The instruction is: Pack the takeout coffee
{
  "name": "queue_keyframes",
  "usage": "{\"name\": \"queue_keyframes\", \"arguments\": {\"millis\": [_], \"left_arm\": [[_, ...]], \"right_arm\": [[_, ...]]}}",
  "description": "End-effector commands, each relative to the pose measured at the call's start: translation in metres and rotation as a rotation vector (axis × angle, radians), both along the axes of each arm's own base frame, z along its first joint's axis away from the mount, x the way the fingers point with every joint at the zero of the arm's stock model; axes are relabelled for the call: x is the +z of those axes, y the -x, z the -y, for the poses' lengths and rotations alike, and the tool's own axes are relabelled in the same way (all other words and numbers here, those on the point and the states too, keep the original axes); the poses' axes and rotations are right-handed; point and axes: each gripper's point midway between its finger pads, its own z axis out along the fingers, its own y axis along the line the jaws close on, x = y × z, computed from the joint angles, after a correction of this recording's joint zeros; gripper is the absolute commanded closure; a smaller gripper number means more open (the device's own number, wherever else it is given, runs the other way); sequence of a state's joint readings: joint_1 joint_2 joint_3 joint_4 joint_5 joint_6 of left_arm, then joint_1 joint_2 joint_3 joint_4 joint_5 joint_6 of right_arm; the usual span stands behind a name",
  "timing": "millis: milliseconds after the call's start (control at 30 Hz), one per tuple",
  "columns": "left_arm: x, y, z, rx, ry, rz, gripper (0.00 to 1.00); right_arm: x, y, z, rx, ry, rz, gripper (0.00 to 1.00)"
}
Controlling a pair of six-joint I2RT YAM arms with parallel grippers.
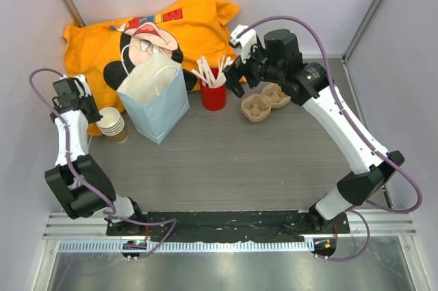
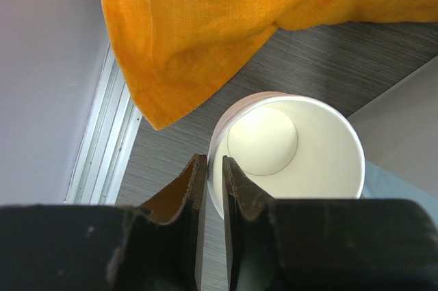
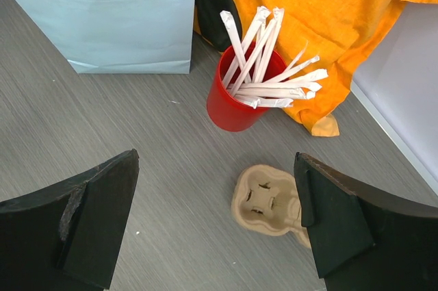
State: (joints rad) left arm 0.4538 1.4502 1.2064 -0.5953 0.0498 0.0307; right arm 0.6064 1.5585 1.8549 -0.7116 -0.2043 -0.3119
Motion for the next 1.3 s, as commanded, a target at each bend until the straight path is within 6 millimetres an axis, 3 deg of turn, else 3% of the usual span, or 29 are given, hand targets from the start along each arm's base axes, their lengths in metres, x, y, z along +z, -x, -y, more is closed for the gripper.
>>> {"name": "queue_keyframes", "arguments": {"millis": [0, 300, 900, 1133, 1267], "left_arm": [[0.001, -0.006, -0.003, -0.006, 0.002, 0.028, 0.83], [0.001, -0.005, -0.002, -0.001, 0.004, 0.034, 1.00], [0.050, -0.002, 0.007, -0.016, -0.021, 0.172, 1.00], [0.050, -0.002, 0.005, -0.013, -0.016, 0.168, 1.00], [0.069, -0.002, 0.004, 0.010, -0.020, 0.234, 1.00]], "right_arm": [[0.023, -0.001, -0.003, 0.007, -0.049, 0.047, 0.01], [0.021, -0.001, -0.003, 0.005, -0.045, 0.046, 0.01], [0.024, 0.000, -0.003, 0.007, -0.051, 0.049, 0.01], [0.025, 0.002, -0.002, 0.008, -0.051, 0.054, 0.01], [0.024, 0.000, -0.002, 0.006, -0.047, 0.053, 0.01]]}}
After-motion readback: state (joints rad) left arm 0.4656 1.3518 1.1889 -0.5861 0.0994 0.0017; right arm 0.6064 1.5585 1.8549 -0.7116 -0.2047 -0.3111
